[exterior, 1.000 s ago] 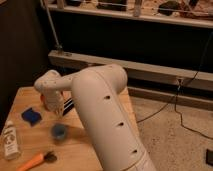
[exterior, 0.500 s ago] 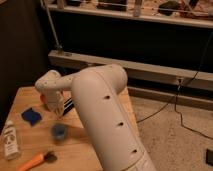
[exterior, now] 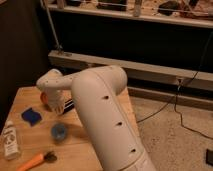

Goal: Push the eraser across the table

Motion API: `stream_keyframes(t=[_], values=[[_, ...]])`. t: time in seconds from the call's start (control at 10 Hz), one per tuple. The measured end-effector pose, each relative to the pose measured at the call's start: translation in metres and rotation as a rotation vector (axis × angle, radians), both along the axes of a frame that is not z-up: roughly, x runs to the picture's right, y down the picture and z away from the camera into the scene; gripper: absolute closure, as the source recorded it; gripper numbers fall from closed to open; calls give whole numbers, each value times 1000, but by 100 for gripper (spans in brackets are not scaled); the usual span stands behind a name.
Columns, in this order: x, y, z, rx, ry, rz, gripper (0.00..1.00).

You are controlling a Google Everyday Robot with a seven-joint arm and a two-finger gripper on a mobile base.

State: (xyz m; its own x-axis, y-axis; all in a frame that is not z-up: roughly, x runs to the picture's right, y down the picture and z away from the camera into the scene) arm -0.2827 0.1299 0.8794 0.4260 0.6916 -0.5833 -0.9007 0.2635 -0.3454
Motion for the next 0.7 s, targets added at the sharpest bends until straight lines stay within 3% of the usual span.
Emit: stream_keyframes(t=[0.3,0.6,0.7], values=[[31,-5,8,15,70,-11,100],[71,-38,14,90,161,31,100],[86,-56,13,128,195,70,100]])
